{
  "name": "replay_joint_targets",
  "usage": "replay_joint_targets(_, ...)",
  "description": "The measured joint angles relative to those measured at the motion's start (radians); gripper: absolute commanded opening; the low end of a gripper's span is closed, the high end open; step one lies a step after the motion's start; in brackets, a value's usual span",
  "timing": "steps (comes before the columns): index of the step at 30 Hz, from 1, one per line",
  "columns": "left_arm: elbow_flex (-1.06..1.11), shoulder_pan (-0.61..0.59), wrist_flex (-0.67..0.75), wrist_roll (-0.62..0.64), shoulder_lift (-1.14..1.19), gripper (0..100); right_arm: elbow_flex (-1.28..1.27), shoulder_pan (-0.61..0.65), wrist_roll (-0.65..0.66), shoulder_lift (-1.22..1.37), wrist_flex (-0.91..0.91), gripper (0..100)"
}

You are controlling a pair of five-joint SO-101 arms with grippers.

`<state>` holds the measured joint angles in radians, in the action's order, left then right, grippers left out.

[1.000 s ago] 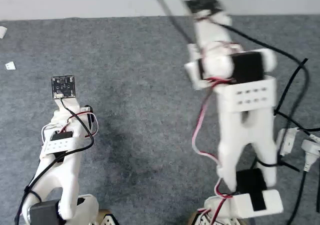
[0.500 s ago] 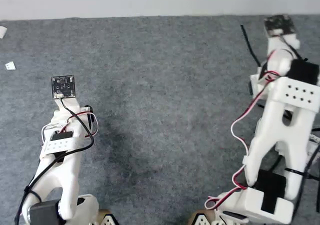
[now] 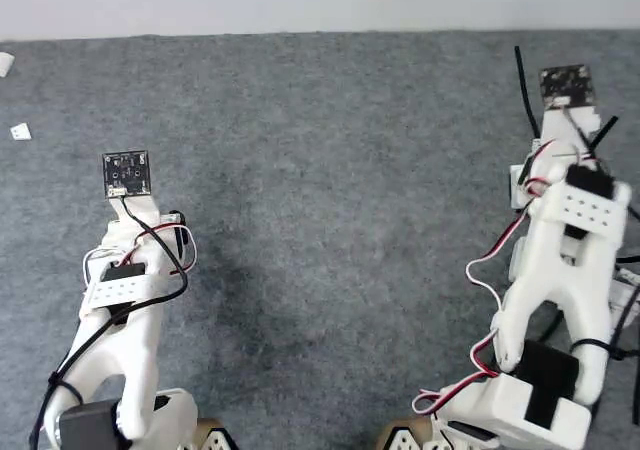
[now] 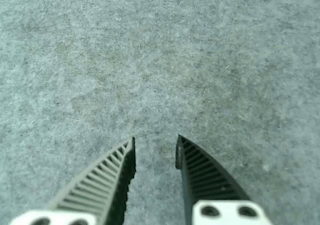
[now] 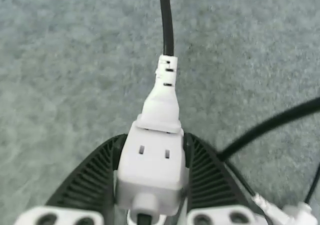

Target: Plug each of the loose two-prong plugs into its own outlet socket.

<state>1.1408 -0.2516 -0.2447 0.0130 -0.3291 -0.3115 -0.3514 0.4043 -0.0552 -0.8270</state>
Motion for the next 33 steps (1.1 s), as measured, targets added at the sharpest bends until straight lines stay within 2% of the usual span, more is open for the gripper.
replay_joint_targets(5, 0.000, 0.000, 0.000, 0.000, 0.000, 13, -0.110, 0.000, -0.074, 0.000, 0.190, 1.0)
replay_joint_targets(12, 0.000, 0.000, 0.000, 0.000, 0.000, 13, -0.189, 0.000, -0.130, 0.000, 0.307, 2.3)
replay_joint_targets(17, 0.000, 0.000, 0.000, 0.000, 0.000, 13, -0.235, 0.000, -0.130, 0.000, 0.308, 16.7)
replay_joint_targets(19, 0.000, 0.000, 0.000, 0.000, 0.000, 13, -0.252, 0.000, -0.133, 0.000, 0.308, 19.6)
replay_joint_targets(27, 0.000, 0.000, 0.000, 0.000, 0.000, 13, -0.255, 0.000, -0.137, -0.040, 0.290, 18.0)
replay_joint_targets(33, 0.000, 0.000, 0.000, 0.000, 0.000, 13, -0.256, 0.000, -0.140, -0.163, 0.167, 18.0)
